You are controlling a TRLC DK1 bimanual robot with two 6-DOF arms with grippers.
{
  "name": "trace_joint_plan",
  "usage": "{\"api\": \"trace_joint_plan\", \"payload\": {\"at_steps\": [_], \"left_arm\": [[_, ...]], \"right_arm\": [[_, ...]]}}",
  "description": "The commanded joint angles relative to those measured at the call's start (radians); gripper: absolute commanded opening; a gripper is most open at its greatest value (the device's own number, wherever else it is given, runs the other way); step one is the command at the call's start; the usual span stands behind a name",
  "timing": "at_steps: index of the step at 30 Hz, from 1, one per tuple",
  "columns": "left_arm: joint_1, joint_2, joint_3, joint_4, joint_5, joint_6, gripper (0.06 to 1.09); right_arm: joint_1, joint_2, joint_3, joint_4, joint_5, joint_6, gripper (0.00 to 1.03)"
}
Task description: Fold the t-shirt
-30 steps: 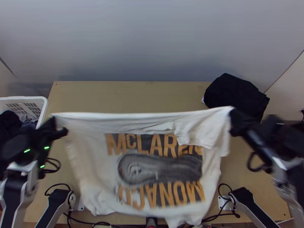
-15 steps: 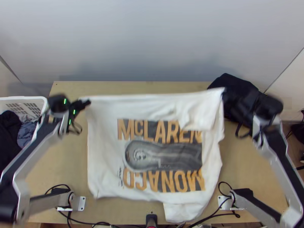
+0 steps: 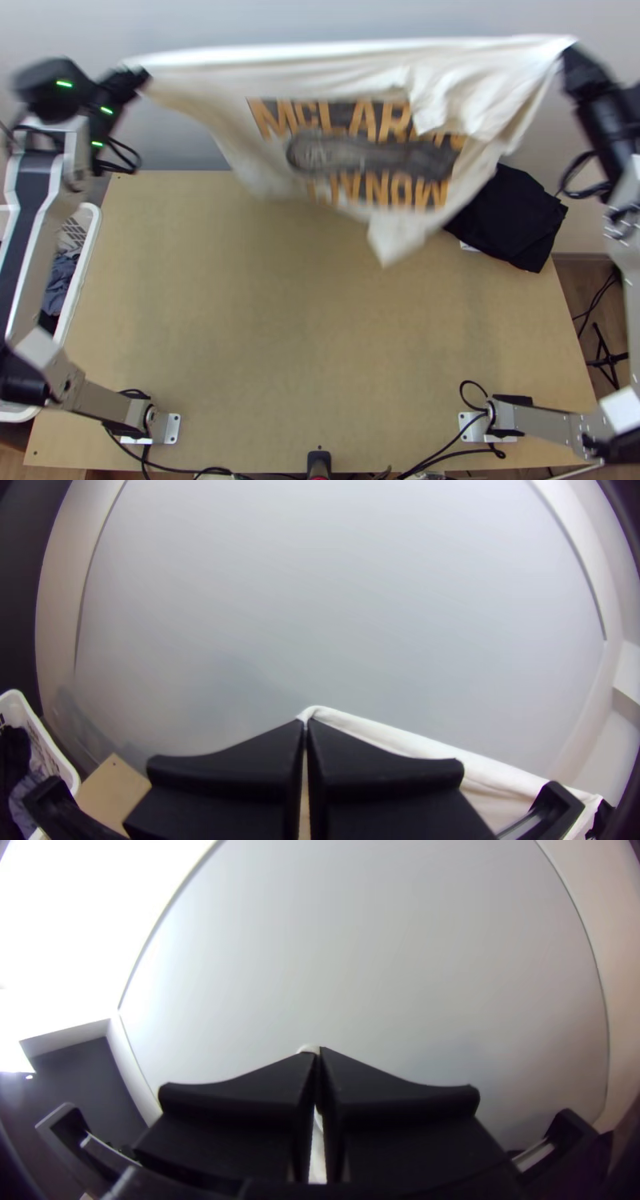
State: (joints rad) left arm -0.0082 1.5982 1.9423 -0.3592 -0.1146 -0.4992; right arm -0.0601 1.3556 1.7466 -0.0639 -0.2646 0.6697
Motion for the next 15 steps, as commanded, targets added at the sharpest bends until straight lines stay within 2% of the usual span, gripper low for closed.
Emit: {"api": "trace_joint_plan", "payload": {"at_steps": [1,3,6,12,15], "left_arm": [[0.027,-0.193,0.132,-0.078,-0.007,-0.001,0.09],[0.030,-0.288,0.112,-0.095,-0.008,-0.001,0.09],[0.025,-0.437,0.095,-0.124,-0.005,0.005,0.09],[0.028,-0.629,0.093,-0.205,-0.005,0.028,0.09],[0.034,-0.666,0.090,-0.251,-0.007,0.031,0.09]], "right_arm": [[-0.084,-0.194,0.120,-0.022,-0.116,0.068,0.03],[-0.129,-0.266,0.134,-0.077,-0.196,0.097,0.03],[-0.145,-0.366,0.156,-0.208,-0.269,0.090,0.03],[-0.139,-0.480,0.195,-0.404,-0.318,0.077,0.03],[-0.106,-0.478,0.218,-0.427,-0.318,0.080,0.03]]}}
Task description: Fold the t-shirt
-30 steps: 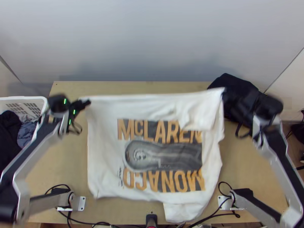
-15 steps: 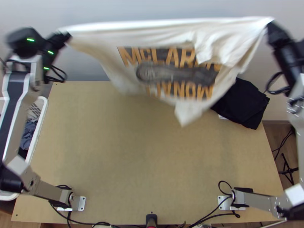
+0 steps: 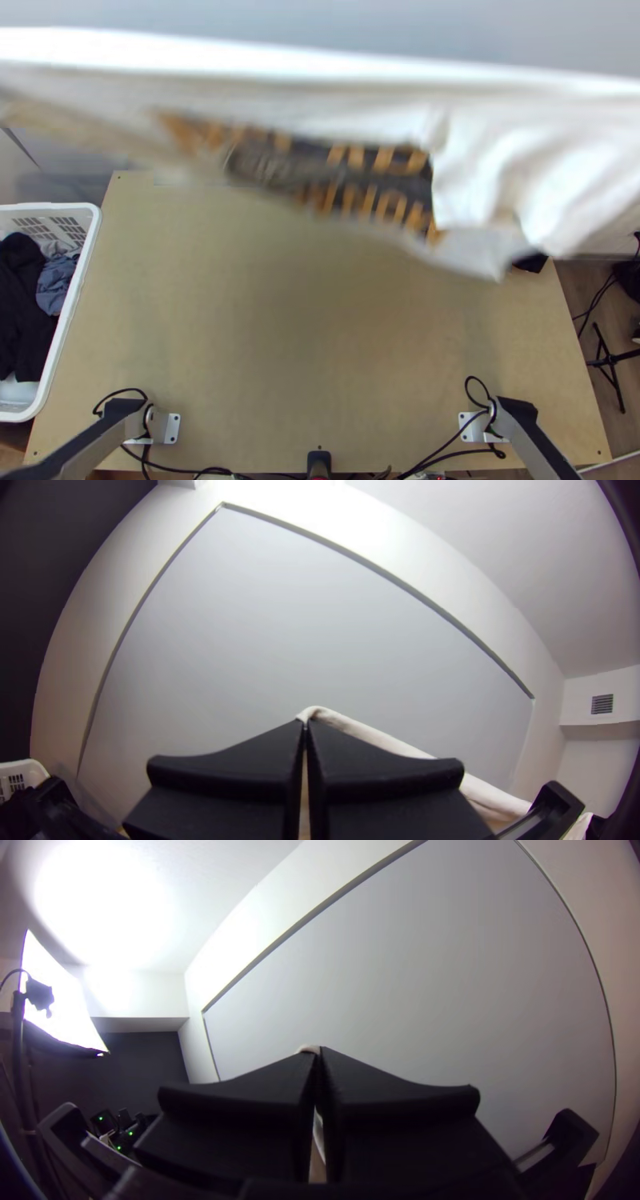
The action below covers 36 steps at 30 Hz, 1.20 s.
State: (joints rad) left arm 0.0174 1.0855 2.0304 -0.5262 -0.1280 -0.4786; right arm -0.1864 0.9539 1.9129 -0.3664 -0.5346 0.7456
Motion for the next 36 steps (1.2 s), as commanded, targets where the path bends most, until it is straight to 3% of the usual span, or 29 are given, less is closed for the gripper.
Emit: {"api": "trace_joint_plan", "payload": {"at_steps": [1,8,12,14,17,23,28,36], "left_arm": [[0.009,-0.159,0.004,-0.095,0.007,0.011,0.09],[0.012,-0.193,-0.061,-0.109,0.008,0.006,0.09],[0.006,-0.248,-0.253,-0.112,0.028,-0.028,0.09],[0.001,-0.294,-0.420,-0.112,0.051,-0.066,0.09],[0.000,-0.374,-0.730,-0.081,0.085,-0.110,0.09],[-0.057,-0.464,-1.234,0.055,0.110,-0.098,0.09],[-0.077,-0.381,-1.389,0.212,0.107,-0.077,0.09],[-0.094,-0.118,-1.375,0.453,0.094,-0.069,0.09]], "right_arm": [[0.031,-0.072,0.055,-0.124,-0.048,0.008,0.03],[0.031,0.013,0.121,-0.124,-0.048,0.057,0.03],[0.031,0.092,0.121,-0.186,-0.050,0.080,0.03],[0.031,0.115,0.034,-0.246,-0.054,0.080,0.03],[0.033,0.103,-0.287,-0.232,-0.059,0.072,0.03],[0.053,0.039,-0.847,0.106,-0.044,0.083,0.03],[0.120,0.082,-0.979,0.182,0.039,0.052,0.03],[0.163,0.172,-1.005,0.284,0.136,0.040,0.03]]}}
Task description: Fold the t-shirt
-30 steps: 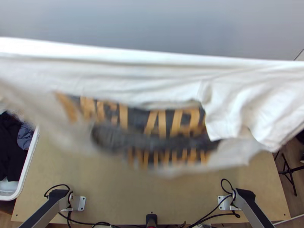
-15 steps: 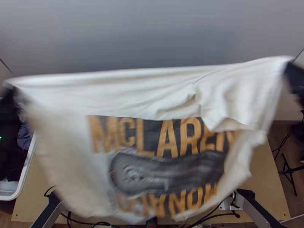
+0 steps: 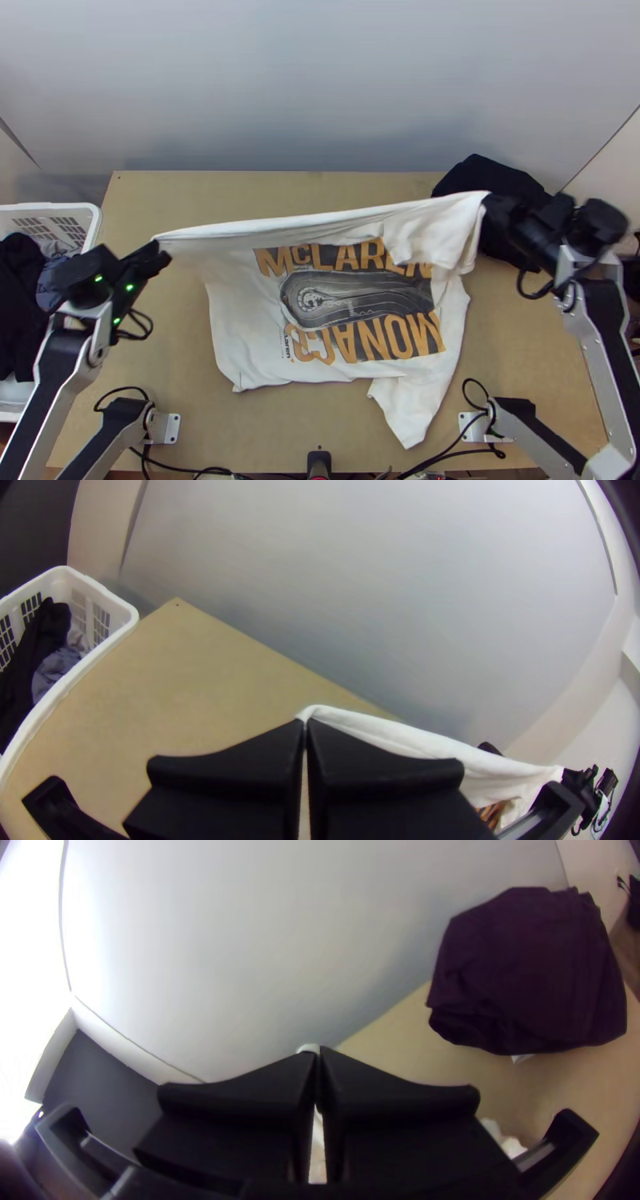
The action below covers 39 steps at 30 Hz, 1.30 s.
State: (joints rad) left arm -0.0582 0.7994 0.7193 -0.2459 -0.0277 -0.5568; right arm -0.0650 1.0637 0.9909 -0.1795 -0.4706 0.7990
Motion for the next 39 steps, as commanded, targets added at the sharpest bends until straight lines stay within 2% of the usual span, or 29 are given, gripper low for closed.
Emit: {"api": "trace_joint_plan", "payload": {"at_steps": [1,9,12,26,29,39], "left_arm": [[-0.022,0.201,-0.054,0.195,-0.009,0.012,0.09],[-0.040,0.495,0.085,0.303,-0.038,0.020,0.09],[-0.040,0.593,0.143,0.324,-0.043,0.038,0.09],[-0.011,0.959,0.425,0.339,-0.043,0.049,0.09],[-0.005,1.017,0.465,0.339,-0.043,0.063,0.09],[0.043,1.178,0.585,0.321,-0.048,0.097,0.09]], "right_arm": [[0.057,0.076,-0.080,0.112,0.089,-0.015,0.03],[0.131,0.277,0.028,0.212,0.202,-0.027,0.03],[0.143,0.364,0.077,0.238,0.216,-0.043,0.03],[0.154,0.754,0.362,0.255,0.253,-0.104,0.03],[0.168,0.794,0.393,0.256,0.285,-0.150,0.03],[0.169,0.912,0.509,0.213,0.379,-0.169,0.03]]}}
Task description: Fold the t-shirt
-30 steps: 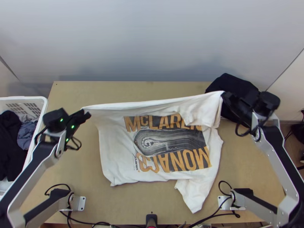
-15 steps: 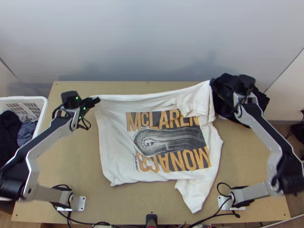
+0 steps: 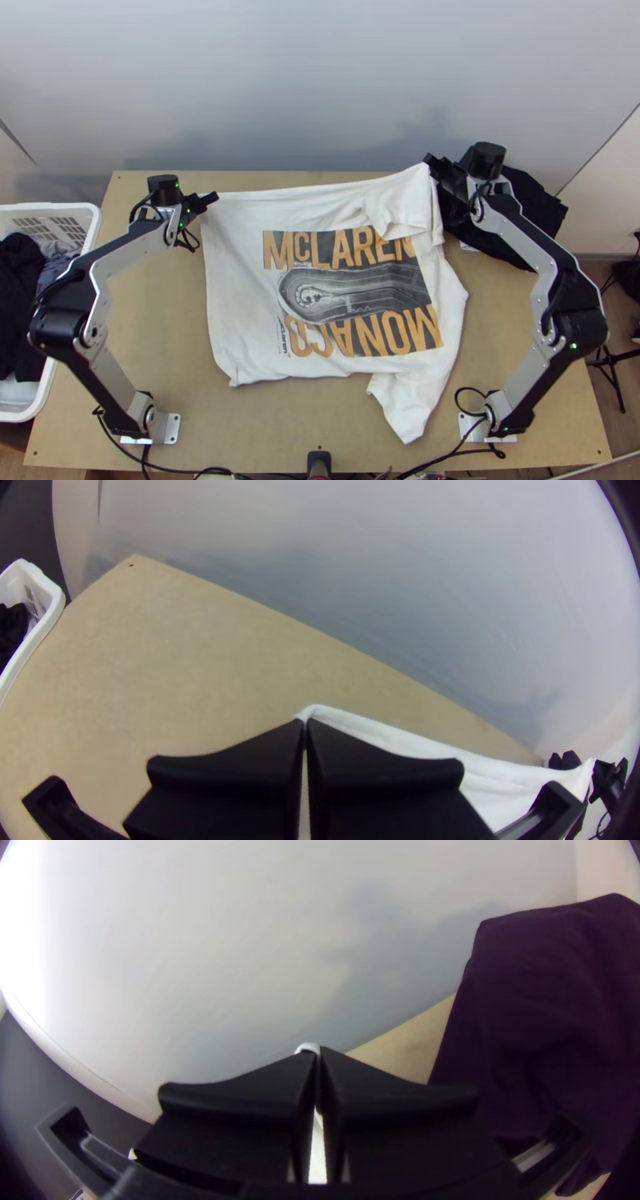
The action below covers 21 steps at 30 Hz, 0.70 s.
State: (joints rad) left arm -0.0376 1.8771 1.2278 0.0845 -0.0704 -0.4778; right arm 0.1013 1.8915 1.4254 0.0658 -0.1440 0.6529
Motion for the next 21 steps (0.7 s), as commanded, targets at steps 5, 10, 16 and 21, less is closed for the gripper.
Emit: {"api": "trace_joint_plan", "payload": {"at_steps": [5,10,16,21], "left_arm": [[0.024,0.157,0.127,-0.019,-0.005,0.027,0.09],[0.038,0.218,0.193,-0.034,-0.020,0.042,0.09],[0.041,0.252,0.249,-0.051,-0.029,0.042,0.09],[0.028,0.223,0.279,-0.055,-0.029,0.077,0.87]], "right_arm": [[0.001,0.133,0.089,-0.032,0.092,-0.059,0.03],[-0.015,0.179,0.102,-0.032,0.115,-0.078,0.03],[-0.025,0.192,0.102,-0.018,0.133,-0.078,0.03],[-0.023,0.147,0.135,-0.031,0.132,-0.085,0.64]]}}
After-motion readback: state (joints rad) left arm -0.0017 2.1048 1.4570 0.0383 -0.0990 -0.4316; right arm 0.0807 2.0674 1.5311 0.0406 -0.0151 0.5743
